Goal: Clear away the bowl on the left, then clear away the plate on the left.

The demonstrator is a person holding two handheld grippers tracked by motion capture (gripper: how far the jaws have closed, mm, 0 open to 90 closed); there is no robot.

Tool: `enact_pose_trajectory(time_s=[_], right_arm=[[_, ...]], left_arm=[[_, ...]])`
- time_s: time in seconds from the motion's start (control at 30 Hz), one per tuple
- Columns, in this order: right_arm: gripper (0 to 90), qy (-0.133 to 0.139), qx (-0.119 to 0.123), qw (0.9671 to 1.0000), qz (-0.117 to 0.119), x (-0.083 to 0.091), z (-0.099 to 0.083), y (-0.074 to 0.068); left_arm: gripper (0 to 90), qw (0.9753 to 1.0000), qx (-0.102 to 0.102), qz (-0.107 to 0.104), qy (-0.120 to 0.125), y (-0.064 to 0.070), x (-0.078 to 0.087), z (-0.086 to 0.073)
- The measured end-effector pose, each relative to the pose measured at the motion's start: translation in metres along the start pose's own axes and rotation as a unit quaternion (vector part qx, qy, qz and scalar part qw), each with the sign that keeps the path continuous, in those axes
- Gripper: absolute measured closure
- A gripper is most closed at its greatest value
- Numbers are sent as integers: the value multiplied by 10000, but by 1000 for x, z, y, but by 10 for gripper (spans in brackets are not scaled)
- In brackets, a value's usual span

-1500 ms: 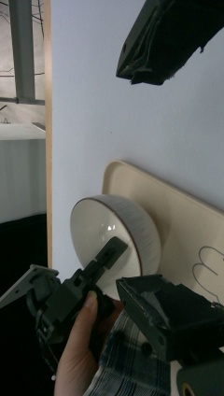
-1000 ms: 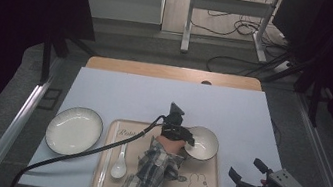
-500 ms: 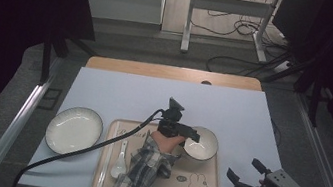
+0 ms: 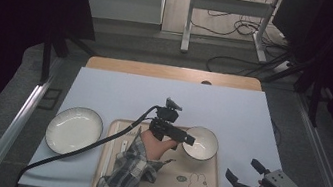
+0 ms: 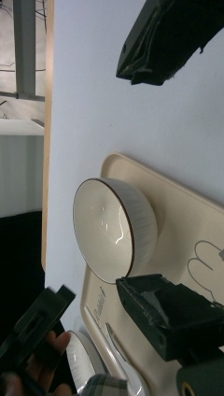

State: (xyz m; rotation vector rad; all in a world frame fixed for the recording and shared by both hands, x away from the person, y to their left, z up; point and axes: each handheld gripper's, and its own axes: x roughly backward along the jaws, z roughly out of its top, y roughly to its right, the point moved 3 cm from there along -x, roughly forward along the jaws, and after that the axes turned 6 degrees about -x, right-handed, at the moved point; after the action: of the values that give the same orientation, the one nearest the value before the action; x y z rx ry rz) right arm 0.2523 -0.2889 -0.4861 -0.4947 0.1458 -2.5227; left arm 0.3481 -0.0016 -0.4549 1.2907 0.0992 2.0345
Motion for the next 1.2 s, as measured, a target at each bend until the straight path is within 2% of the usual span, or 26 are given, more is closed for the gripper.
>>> enact_pose_trajectory(time_s=[0.1,0.2,0.27,0.37,0.5,0.57,0.73,0.8,0.9,1.03,1.2], right_arm=[[18,25,22,10000,-12,1,0,0],[18,13,19,10000,-12,0,0,-1],[18,-19,42,10000,1,-1,0,-1],[18,-33,65,10000,-14,-2,-1,-2],[18,-64,59,10000,-24,-3,-2,-1],[18,-70,73,9999,-39,-3,-2,-1],[18,-72,67,9999,-50,-2,-2,-1],[18,-96,99,9999,-62,-3,-3,-2],[18,-102,96,9999,-60,-3,-2,-3],[18,-123,114,9998,-49,-3,-3,-3],[18,-131,134,9998,-59,-4,-3,-3]], left_arm=[[7,9999,7,-108,56,-4,9,-6],[12,9999,35,-56,142,-13,22,-11],[14,9999,100,-49,125,-21,30,-15],[19,9993,238,-106,268,-33,45,-22],[22,9984,383,-25,415,-51,62,-33],[22,9978,465,-53,479,-61,71,-39],[23,9958,673,107,606,-88,94,-58],[23,9934,869,136,740,-102,104,-67],[23,9910,1033,264,813,-120,116,-80],[25,9861,1314,358,949,-148,133,-101],[30,9782,1694,294,1162,-182,152,-131]])
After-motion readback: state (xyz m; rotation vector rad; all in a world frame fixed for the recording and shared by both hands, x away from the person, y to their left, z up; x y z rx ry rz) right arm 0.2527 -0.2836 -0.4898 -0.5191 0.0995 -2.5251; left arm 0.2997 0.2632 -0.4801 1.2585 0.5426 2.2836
